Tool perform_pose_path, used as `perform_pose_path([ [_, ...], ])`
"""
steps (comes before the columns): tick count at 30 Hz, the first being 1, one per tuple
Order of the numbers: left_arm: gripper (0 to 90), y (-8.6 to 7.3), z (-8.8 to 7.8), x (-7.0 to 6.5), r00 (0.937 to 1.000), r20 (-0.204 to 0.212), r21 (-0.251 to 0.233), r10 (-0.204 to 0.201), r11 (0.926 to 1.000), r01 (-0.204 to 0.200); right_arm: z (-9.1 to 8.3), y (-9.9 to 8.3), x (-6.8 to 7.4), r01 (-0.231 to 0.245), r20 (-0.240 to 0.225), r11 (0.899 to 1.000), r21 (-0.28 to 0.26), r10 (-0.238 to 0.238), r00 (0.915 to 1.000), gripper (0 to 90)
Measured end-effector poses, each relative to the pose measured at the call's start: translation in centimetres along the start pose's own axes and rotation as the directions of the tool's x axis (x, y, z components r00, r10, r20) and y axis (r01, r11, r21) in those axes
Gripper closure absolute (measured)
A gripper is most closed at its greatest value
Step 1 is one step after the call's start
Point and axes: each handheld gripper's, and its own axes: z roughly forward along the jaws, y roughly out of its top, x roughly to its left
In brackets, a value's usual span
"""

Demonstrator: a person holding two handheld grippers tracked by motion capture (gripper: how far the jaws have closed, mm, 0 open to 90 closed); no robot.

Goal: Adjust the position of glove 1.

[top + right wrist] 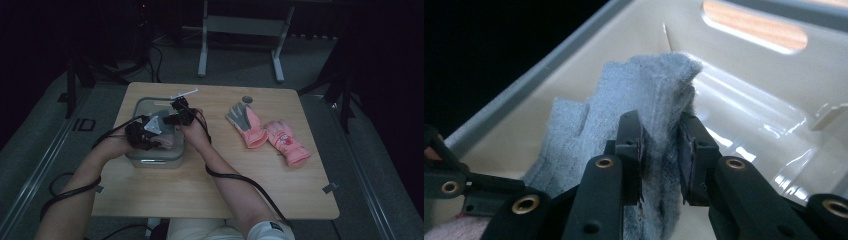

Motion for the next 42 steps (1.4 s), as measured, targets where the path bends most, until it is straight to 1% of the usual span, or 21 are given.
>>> perform_pose_path([
  [5, 67.9, 0.4, 1.2, 0.8, 0.9997, 0.024, 0.055, 0.005, 0.9985, -0.006, 1.1, 0.1, -0.4, -0.001, 0.033, 0.999, 0.037, 0.000, 0.9995, 73.7],
  [6, 67.9, 0.5, 1.4, 0.9, 0.9995, 0.028, 0.060, 0.011, 0.9981, -0.013, 1.3, 0.3, -0.4, 0.002, 0.036, 0.999, 0.047, -0.004, 0.9994, 73.6],
  [10, 67.9, 0.8, 2.1, 1.3, 0.9986, 0.053, 0.068, -0.002, 0.9977, -0.002, 1.6, 0.7, -0.6, -0.006, 0.048, 0.997, 0.076, 0.003, 0.9988, 72.4],
  [12, 67.8, 0.9, 2.4, 1.4, 0.9986, 0.052, 0.084, 0.007, 0.9964, -0.011, 1.6, 0.8, -0.6, -0.011, 0.048, 0.997, 0.083, 0.007, 0.9988, 71.3],
  [14, 67.8, 1.0, 2.6, 1.6, 0.9985, 0.053, 0.085, 0.009, 0.9963, -0.014, 1.7, 0.9, -0.6, -0.014, 0.055, 0.996, 0.090, 0.009, 0.9985, 69.6],
  [15, 67.7, 1.0, 2.8, 1.6, 0.9978, 0.066, 0.080, -0.001, 0.9968, -0.005, 1.7, 0.9, -0.6, -0.018, 0.064, 0.995, 0.094, 0.012, 0.9979, 68.6],
  [18, 67.4, 0.9, 3.5, 1.7, 0.9974, 0.071, 0.124, 0.016, 0.9919, -0.025, 1.7, 1.1, -0.5, -0.022, 0.074, 0.994, 0.109, 0.014, 0.9972, 59.6],
  [19, 67.0, 0.9, 3.7, 1.7, 0.9975, 0.068, 0.136, 0.020, 0.9903, -0.030, 1.6, 1.1, -0.5, -0.014, 0.083, 0.994, 0.108, 0.005, 0.9966, 59.4],
  [21, 66.4, 0.9, 4.0, 1.8, 0.9964, 0.082, 0.151, 0.020, 0.9880, -0.032, 1.3, 1.0, -0.7, -0.026, 0.069, 0.994, 0.109, 0.019, 0.9974, 58.5],
  [24, 65.0, 0.8, 4.3, 2.1, 0.9954, 0.096, 0.148, -0.008, 0.9889, -0.007, 0.5, 0.7, -1.2, -0.027, 0.061, 0.995, 0.097, 0.022, 0.9979, 57.9],
  [27, 58.9, 0.8, 4.2, 1.9, 0.9961, 0.087, 0.146, -0.012, 0.9893, -0.001, -0.4, 0.4, -1.8, -0.032, 0.063, 0.996, 0.087, 0.027, 0.9976, 56.8],
  [28, 56.2, 0.8, 4.1, 1.8, 0.9969, 0.078, 0.141, -0.012, 0.9900, 0.001, -0.7, 0.3, -2.0, -0.035, 0.059, 0.996, 0.083, 0.030, 0.9978, 56.5],
  [30, 46.1, 0.8, 3.5, 1.6, 0.9992, 0.036, 0.123, -0.015, 0.9923, 0.011, -1.5, 0.2, -2.4, -0.049, 0.034, 0.996, 0.069, 0.046, 0.9984, 54.7],
  [32, 36.4, 0.8, 2.7, 1.8, 0.9988, 0.000, 0.101, -0.049, 0.9937, 0.049, -2.2, 0.1, -2.5, -0.042, 0.012, 0.998, 0.055, 0.042, 0.9991, 52.2],
  [33, 34.4, 0.8, 2.3, 1.9, 0.9981, -0.015, 0.086, -0.059, 0.9944, 0.060, -2.6, 0.1, -2.4, -0.032, -0.003, 0.998, 0.052, 0.032, 0.9995, 50.8],
  [35, 27.4, 0.9, 1.6, 2.1, 0.9954, -0.021, 0.061, -0.094, 0.9936, 0.095, -3.3, 0.0, -2.2, -0.008, -0.019, 0.999, 0.047, 0.008, 0.9998, 47.8],
  [36, 25.3, 1.1, 1.1, 2.1, 0.9927, -0.026, 0.033, -0.118, 0.9924, 0.119, -3.6, 0.0, -2.1, 0.005, -0.024, 0.999, 0.043, -0.003, 0.9997, 45.7],
  [37, 20.9, 1.2, 0.8, 2.2, 0.9916, -0.009, 0.013, -0.129, 0.9915, 0.129, -4.0, -0.1, -2.0, 0.019, -0.032, 0.999, 0.036, -0.018, 0.9993, 43.9],
  [38, 15.6, 1.3, 0.5, 2.2, 0.9909, -0.020, 0.017, -0.133, 0.9909, 0.133, -4.3, -0.2, -1.9, 0.026, -0.034, 0.999, 0.031, -0.025, 0.9991, 42.8],
  [39, 14.7, 1.5, 0.3, 2.1, 0.9896, -0.043, 0.015, -0.137, 0.9904, 0.138, -4.6, -0.2, -1.9, 0.027, -0.038, 0.999, 0.024, -0.026, 0.9989, 41.0],
  [42, 11.5, 2.0, -0.3, 1.9, 0.9844, -0.045, -0.031, -0.170, 0.9852, 0.169, -5.3, -0.5, -1.9, 0.037, -0.048, 0.999, 0.007, -0.037, 0.9982, 33.2],
])
